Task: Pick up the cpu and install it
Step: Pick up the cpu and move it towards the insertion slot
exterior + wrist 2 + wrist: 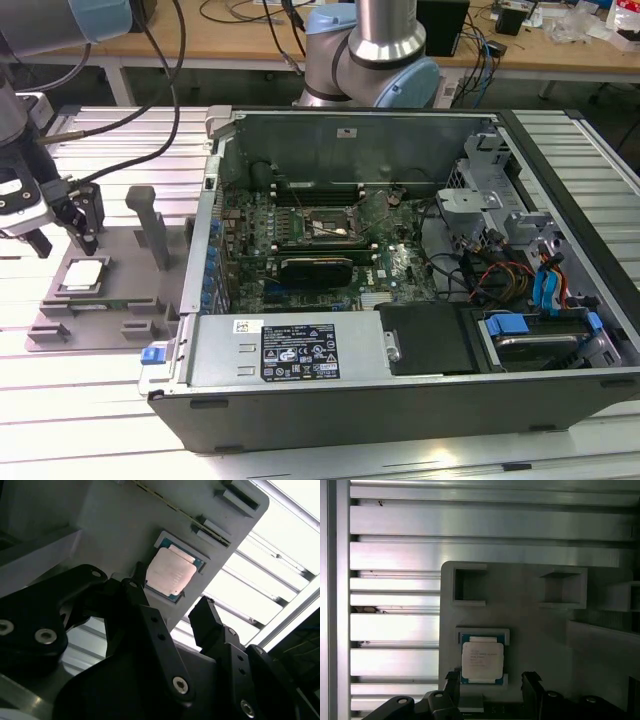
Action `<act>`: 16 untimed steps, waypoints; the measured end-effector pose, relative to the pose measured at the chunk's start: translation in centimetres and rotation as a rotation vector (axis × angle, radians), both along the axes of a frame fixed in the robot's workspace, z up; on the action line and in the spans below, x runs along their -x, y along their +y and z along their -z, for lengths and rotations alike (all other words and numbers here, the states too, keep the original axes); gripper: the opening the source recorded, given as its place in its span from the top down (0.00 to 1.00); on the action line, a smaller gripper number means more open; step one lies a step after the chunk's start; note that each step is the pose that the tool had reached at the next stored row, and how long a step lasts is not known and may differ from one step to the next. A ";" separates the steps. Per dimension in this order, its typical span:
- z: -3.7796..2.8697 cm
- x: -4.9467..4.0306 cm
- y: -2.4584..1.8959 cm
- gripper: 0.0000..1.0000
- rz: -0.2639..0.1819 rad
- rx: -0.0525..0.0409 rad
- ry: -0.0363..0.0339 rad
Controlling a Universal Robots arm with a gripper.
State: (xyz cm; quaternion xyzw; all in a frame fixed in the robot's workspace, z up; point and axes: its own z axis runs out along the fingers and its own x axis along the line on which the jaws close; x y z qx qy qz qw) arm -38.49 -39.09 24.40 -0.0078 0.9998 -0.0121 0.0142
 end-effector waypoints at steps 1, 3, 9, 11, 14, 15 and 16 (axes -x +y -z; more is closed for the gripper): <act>0.12 0.00 0.00 0.38 0.000 0.0000 0.0000; 0.20 0.00 0.00 0.38 0.000 0.0000 0.0000; 0.50 0.00 0.00 0.38 0.000 0.0000 0.0000; 0.67 0.00 0.00 0.38 0.000 0.0000 -0.0001; 0.86 0.00 0.00 0.38 0.000 0.0000 0.0000; 0.92 0.00 0.00 0.38 0.000 0.0000 0.0000; 0.98 0.00 0.00 0.38 0.000 0.0000 0.0000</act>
